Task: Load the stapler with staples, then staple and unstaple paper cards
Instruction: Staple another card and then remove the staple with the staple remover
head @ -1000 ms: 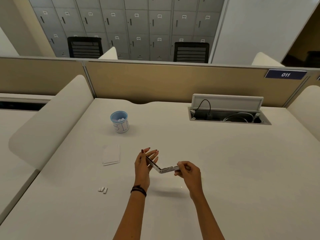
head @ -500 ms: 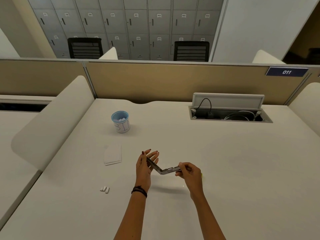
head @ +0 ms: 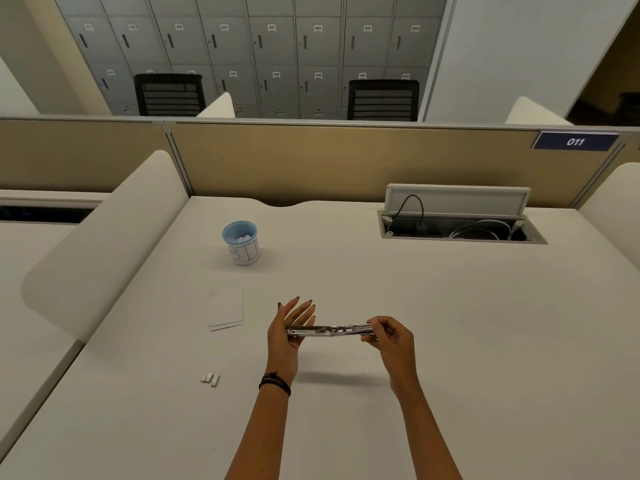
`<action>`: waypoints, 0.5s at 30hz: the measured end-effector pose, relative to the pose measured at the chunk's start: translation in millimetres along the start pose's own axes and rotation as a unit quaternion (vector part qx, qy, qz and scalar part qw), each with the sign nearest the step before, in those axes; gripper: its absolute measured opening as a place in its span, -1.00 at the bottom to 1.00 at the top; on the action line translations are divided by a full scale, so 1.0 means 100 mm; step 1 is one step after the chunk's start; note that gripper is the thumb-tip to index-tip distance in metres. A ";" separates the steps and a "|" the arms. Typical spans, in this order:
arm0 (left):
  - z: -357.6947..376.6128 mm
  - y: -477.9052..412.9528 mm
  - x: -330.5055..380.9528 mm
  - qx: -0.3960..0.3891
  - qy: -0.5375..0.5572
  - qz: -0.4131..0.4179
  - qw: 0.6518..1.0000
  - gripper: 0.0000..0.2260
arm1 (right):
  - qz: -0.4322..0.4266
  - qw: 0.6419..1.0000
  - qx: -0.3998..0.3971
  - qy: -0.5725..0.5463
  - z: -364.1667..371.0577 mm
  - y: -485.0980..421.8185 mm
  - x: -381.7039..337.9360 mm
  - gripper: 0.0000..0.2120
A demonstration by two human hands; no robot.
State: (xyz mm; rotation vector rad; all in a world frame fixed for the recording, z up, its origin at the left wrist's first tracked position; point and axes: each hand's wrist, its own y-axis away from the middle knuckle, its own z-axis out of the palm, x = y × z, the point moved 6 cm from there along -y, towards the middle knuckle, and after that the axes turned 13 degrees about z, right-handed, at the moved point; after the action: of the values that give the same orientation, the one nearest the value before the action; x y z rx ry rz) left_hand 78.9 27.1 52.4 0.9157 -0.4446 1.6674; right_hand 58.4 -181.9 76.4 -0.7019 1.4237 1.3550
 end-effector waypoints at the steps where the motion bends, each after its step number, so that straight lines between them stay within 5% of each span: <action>1: 0.01 0.01 0.00 -0.005 -0.002 0.000 1.000 -0.66 | -0.004 1.000 0.000 -0.002 -0.01 0.00 -0.01 -0.90; 8: 0.05 0.02 -0.08 -0.057 -0.088 -0.055 0.993 -0.75 | -0.028 1.000 0.000 -0.010 -0.06 -0.06 -0.10 -0.87; 15: 0.05 0.19 -0.22 -0.176 -0.238 -0.144 0.944 -0.77 | -0.031 0.999 0.005 -0.008 -0.14 -0.07 -0.14 -0.89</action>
State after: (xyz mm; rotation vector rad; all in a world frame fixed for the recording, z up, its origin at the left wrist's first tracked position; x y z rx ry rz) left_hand 64.5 3.6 42.5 1.0513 -0.8610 1.0467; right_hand 65.7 -199.7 85.3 -0.7208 1.3835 1.3012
